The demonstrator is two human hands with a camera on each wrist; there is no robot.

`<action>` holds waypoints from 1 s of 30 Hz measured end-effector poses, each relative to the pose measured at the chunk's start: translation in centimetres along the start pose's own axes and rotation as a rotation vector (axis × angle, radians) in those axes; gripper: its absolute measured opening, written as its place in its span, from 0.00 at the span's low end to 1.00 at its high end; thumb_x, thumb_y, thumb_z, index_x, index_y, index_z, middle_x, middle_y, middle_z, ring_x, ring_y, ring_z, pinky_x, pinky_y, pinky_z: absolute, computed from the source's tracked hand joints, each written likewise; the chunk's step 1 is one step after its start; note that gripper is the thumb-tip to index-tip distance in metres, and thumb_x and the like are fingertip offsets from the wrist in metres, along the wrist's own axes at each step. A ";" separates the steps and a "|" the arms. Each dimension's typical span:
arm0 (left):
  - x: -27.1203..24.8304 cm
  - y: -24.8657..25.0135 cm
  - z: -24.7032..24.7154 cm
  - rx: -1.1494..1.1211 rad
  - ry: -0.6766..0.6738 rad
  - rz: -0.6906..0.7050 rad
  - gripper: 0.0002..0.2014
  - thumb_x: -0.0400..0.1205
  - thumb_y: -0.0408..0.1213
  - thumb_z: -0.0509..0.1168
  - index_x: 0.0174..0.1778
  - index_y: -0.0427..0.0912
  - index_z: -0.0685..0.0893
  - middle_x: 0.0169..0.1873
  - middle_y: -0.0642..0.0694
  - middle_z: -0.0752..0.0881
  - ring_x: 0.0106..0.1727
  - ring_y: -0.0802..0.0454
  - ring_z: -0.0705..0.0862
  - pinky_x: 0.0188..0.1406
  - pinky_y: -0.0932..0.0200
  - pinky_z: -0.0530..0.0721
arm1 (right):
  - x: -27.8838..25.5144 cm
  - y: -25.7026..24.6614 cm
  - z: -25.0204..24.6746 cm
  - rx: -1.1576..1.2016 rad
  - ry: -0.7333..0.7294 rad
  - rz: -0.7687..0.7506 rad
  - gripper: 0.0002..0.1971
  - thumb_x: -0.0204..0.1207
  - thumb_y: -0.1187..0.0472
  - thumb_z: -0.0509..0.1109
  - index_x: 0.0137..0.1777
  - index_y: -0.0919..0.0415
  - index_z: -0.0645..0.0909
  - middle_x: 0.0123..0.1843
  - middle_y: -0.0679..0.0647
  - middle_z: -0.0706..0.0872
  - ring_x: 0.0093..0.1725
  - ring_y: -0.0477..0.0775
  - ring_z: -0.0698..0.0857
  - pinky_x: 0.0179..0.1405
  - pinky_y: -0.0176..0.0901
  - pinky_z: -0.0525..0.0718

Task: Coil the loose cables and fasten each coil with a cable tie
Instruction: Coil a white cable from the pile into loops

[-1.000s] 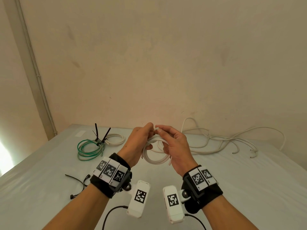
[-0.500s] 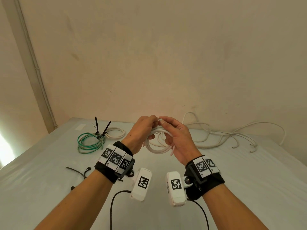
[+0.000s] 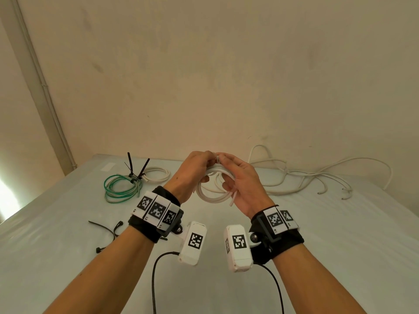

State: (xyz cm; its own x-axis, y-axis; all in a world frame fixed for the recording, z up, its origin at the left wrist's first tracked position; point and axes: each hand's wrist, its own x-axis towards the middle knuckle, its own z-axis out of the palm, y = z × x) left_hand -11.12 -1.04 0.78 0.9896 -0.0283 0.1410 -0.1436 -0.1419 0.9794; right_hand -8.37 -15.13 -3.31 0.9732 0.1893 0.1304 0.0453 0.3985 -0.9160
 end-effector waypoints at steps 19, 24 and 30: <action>-0.4 -0.9 1.6 -0.008 0.061 0.028 0.16 0.92 0.54 0.51 0.48 0.47 0.74 0.47 0.52 0.76 0.47 0.54 0.76 0.49 0.55 0.75 | -0.2 -0.1 -0.4 -0.008 0.081 0.003 0.08 0.84 0.57 0.75 0.53 0.58 0.94 0.37 0.51 0.87 0.29 0.44 0.72 0.26 0.36 0.67; -0.4 -1.8 1.4 -0.075 0.099 0.186 0.05 0.90 0.39 0.57 0.51 0.44 0.75 0.46 0.50 0.78 0.44 0.52 0.77 0.43 0.55 0.79 | -0.1 -0.3 -0.8 0.028 0.148 0.005 0.07 0.84 0.59 0.74 0.52 0.59 0.94 0.35 0.52 0.80 0.26 0.45 0.66 0.28 0.40 0.64; -0.1 -2.7 1.5 0.017 0.235 0.396 0.06 0.88 0.40 0.67 0.50 0.42 0.86 0.40 0.53 0.88 0.43 0.52 0.85 0.47 0.45 0.87 | -0.4 -0.7 -0.9 0.076 0.118 0.008 0.07 0.84 0.60 0.74 0.54 0.61 0.93 0.33 0.51 0.78 0.23 0.43 0.65 0.27 0.39 0.63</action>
State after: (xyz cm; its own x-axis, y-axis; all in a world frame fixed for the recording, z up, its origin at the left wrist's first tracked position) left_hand -10.81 -2.18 -2.08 0.8329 0.1409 0.5351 -0.5095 -0.1821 0.8410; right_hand -8.62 -16.30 -3.07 0.9934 0.0878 0.0735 0.0244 0.4650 -0.8850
